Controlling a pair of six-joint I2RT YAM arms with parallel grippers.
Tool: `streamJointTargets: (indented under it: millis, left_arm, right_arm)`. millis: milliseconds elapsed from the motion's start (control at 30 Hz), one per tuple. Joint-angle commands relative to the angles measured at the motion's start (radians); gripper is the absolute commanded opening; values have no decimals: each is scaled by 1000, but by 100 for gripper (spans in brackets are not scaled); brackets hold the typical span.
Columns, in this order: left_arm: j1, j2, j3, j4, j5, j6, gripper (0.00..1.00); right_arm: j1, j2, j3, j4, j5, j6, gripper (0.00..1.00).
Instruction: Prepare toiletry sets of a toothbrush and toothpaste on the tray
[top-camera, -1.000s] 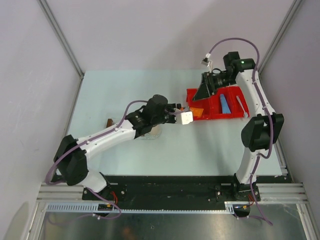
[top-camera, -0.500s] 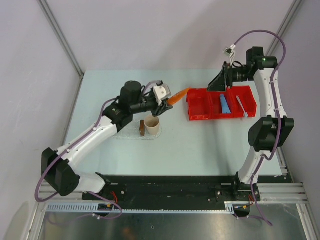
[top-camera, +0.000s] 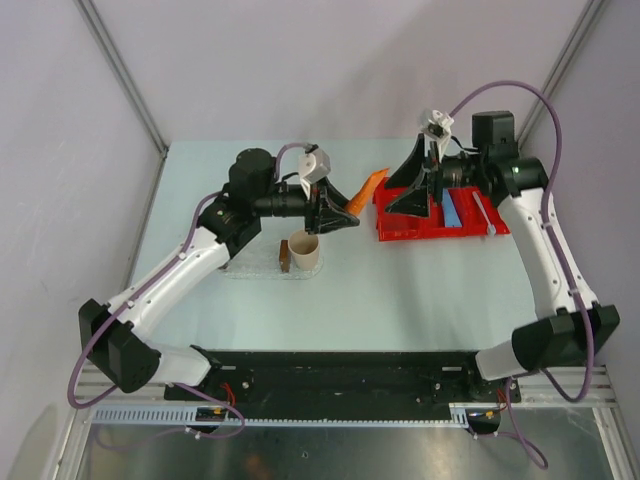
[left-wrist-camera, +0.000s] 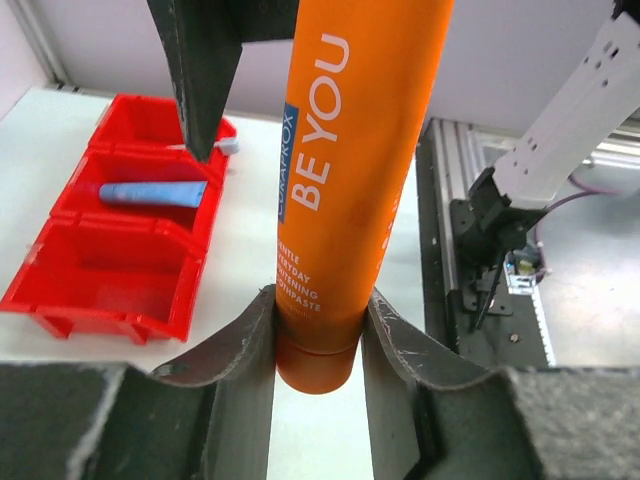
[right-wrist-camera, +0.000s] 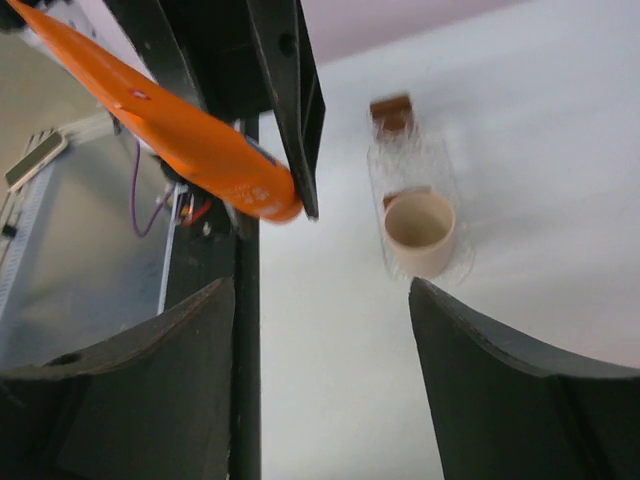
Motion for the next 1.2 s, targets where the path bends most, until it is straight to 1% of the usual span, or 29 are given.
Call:
streamJointTargets:
  millis: [0, 33, 167, 267, 467, 600, 700, 800, 833, 933, 1033, 1100, 1167]
  left_arm:
    - [5, -5, 63, 138, 94, -191, 0]
    - [7, -4, 63, 154, 98, -223, 0]
    - [8, 8, 69, 184, 114, -255, 0]
    - [7, 13, 72, 192, 114, -262, 0]
    - [8, 13, 72, 200, 104, -272, 0]
    - [7, 13, 72, 201, 104, -271, 0]
    - [7, 19, 71, 203, 109, -271, 0]
    - [7, 21, 69, 204, 106, -271, 0]
    - [8, 21, 68, 206, 108, -271, 0]
    - [8, 18, 58, 209, 103, -268, 0]
    - [10, 13, 42, 215, 100, -266, 0]
    - [10, 5, 23, 224, 98, -272, 0]
    - [13, -1, -3, 261, 103, -292, 0]
  right_arm:
    - [28, -147, -150, 545, -8, 347, 77]
    - [33, -155, -155, 567, 0, 362, 77]
    - [79, -158, -135, 568, 50, 375, 77]
    - [110, -157, -127, 587, 84, 385, 78]
    - [151, -128, -104, 608, 90, 419, 78]
    - [186, -125, -109, 608, 112, 413, 77]
    - [215, -114, -110, 604, 130, 408, 74]
    - [234, -106, -113, 610, 135, 411, 61]
    - [237, -105, -115, 613, 141, 411, 51]
    - [242, -103, -117, 611, 144, 411, 37]
    - [245, -108, -115, 591, 158, 393, 33]
    - [243, -114, -117, 581, 166, 376, 33]
    - [243, -123, -121, 571, 176, 373, 42]
